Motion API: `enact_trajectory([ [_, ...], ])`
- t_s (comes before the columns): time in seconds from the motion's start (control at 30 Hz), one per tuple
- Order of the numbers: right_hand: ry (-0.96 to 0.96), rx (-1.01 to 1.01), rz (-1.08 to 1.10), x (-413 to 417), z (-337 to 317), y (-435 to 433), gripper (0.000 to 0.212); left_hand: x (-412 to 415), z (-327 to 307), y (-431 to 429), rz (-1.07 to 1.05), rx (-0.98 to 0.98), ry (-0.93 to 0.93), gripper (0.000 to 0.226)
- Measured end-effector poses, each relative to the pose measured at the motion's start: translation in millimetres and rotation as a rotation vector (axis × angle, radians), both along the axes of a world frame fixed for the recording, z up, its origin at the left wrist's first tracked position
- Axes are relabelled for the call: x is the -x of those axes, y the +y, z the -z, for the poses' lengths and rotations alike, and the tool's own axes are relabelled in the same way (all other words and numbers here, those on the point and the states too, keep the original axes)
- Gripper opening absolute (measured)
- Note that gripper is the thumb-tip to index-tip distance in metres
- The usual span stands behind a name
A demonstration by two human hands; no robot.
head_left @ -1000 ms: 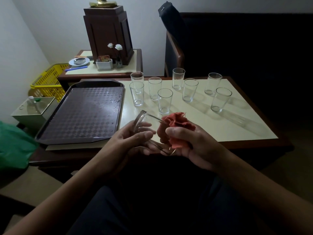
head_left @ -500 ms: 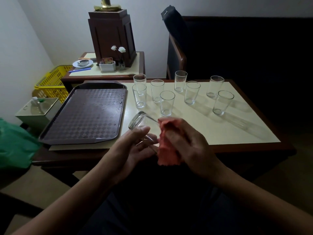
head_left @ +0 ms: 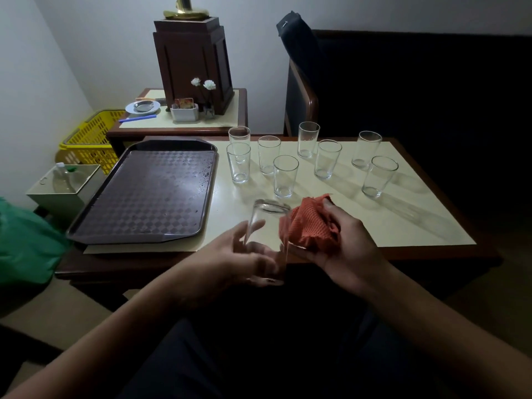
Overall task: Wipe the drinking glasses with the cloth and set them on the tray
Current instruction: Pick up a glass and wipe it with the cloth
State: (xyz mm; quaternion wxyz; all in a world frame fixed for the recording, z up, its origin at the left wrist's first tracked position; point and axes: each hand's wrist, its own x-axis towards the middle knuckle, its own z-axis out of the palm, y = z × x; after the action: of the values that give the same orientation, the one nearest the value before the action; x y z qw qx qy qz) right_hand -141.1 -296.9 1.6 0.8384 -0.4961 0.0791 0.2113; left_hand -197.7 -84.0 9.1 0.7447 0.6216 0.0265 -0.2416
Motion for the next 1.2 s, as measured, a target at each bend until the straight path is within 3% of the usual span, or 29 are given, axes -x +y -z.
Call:
enact_trajectory([
  [0.07,-0.057,0.061,-0.191,3.7,-4.4,-3.2,0.052,-1.7,-6.4,10.8,0.059,-0.231,-0.104,0.097],
  [0.17,-0.263,0.255,-0.386,10.3,-0.7,-5.5,0.044,-4.7,-13.1,19.5,-0.083,-0.264,-0.110,0.080],
  [0.27,-0.676,0.587,-0.387,19.7,5.8,-1.7,0.042,-5.5,-12.0,13.6,-0.189,-0.089,-0.078,0.063],
  [0.4,-1.390,1.048,-0.380,25.0,3.7,-4.8,0.061,-3.2,-6.8,6.0,-0.185,-0.032,-0.027,0.072],
  [0.5,-1.660,1.021,-0.291,23.4,2.9,-2.1,0.038,-2.5,-3.0,3.2,-0.189,-0.004,-0.033,0.073],
  [0.57,-1.570,0.917,-0.217,24.8,3.0,0.9,0.033,-3.5,-2.4,4.5,-0.191,0.029,-0.065,0.056],
  [0.63,-1.254,0.829,-0.160,24.4,1.6,-0.1,0.033,-3.8,-2.8,7.1,-0.176,0.059,-0.090,0.047],
  [0.73,-0.719,0.641,-0.196,15.6,-10.2,-5.1,0.024,-0.7,-3.4,7.7,-0.160,0.082,-0.133,0.058],
  [0.8,-0.531,0.563,-0.257,11.2,-15.7,-9.8,0.022,0.9,-1.3,5.0,-0.151,0.080,-0.167,0.058],
  [0.87,-0.666,0.672,-0.290,11.0,-16.6,-16.7,0.031,-0.8,2.0,0.7,-0.202,0.108,-0.149,0.051],
  [0.93,-1.053,0.847,-0.280,13.4,-14.6,-18.3,0.046,-3.9,2.6,-2.2,-0.269,0.136,-0.085,0.046],
  [1.0,-1.461,0.892,-0.256,15.1,-10.4,-13.4,0.047,-5.3,0.0,-2.7,-0.278,0.156,-0.013,0.052],
  [1.03,-1.574,0.888,-0.235,15.6,-9.3,-10.7,0.045,-5.4,-1.5,-1.3,-0.270,0.169,0.026,0.053],
  [1.1,-1.604,0.855,-0.225,17.0,-8.9,-7.5,0.044,-3.4,-4.5,1.7,-0.270,0.171,0.115,0.053],
  [1.13,-1.515,0.831,-0.239,18.1,-8.4,-7.1,0.047,-1.9,-6.2,2.0,-0.258,0.143,0.141,0.054],
  [1.2,-1.145,0.748,-0.271,19.4,-9.7,-8.3,0.050,-2.1,-5.5,-1.3,-0.212,0.067,0.118,0.055],
])
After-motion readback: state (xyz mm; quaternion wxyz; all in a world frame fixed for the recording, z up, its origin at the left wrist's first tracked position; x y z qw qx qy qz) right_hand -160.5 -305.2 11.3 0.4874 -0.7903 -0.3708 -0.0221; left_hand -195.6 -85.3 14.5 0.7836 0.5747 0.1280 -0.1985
